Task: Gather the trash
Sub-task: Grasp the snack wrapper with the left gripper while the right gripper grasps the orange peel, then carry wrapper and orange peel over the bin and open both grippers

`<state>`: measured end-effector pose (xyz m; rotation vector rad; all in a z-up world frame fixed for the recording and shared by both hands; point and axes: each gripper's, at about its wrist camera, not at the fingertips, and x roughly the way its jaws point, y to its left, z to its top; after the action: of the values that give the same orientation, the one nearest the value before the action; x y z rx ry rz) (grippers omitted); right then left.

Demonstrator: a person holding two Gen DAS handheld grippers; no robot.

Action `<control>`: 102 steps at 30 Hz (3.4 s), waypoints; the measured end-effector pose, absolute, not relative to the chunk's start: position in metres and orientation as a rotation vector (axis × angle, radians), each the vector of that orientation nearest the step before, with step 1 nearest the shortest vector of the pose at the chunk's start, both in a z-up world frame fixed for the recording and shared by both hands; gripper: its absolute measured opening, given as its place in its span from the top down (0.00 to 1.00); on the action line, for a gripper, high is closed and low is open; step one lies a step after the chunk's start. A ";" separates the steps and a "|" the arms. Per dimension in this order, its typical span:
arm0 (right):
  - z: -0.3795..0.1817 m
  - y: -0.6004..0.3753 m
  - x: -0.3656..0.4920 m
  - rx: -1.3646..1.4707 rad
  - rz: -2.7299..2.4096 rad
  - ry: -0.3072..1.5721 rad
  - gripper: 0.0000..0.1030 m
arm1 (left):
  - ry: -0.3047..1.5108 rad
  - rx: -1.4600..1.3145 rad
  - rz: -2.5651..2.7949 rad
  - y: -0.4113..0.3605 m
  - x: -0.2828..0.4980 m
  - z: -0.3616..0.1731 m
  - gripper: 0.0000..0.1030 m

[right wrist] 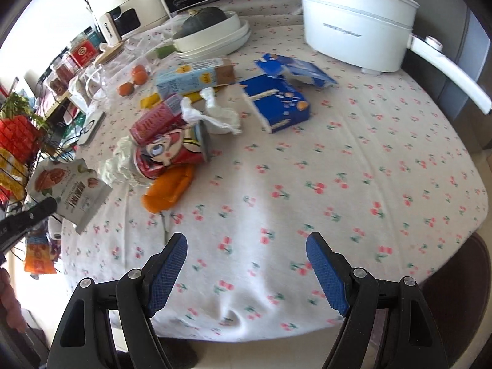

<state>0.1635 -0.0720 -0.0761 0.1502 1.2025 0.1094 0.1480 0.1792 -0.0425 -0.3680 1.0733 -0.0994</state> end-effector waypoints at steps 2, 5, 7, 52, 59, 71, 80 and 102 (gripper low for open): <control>-0.086 -0.046 0.176 0.174 0.140 1.206 0.21 | 1.076 -0.371 -0.098 0.183 0.145 -0.042 0.97; -0.102 -0.015 0.191 0.208 0.172 1.212 0.22 | 1.076 -0.364 -0.096 0.187 0.142 -0.042 0.97; -0.110 -0.001 0.199 0.222 0.172 1.215 0.23 | 1.073 -0.355 -0.092 0.189 0.141 -0.042 0.97; -0.023 -0.243 0.069 0.215 0.039 1.158 0.80 | 1.194 -0.235 -0.474 0.000 0.132 -0.045 0.97; -0.025 -0.290 0.038 0.252 -0.029 1.152 0.80 | 1.214 -0.163 -0.592 -0.062 0.120 -0.047 0.97; -0.046 -0.377 -0.035 0.339 -0.183 1.178 0.79 | 1.251 -0.055 -0.797 -0.168 0.082 -0.062 0.97; -0.051 -0.406 -0.067 0.363 -0.248 1.185 0.79 | 1.248 0.030 -0.844 -0.208 0.072 -0.074 0.80; -0.057 -0.364 -0.030 0.309 -0.199 1.215 0.68 | 1.085 0.144 -0.556 -0.116 0.082 -0.045 0.14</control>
<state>-0.0297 -0.3639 -0.0565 0.3095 1.2152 -0.1987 0.0822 -0.1165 -0.0450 0.1442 1.0850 -0.5555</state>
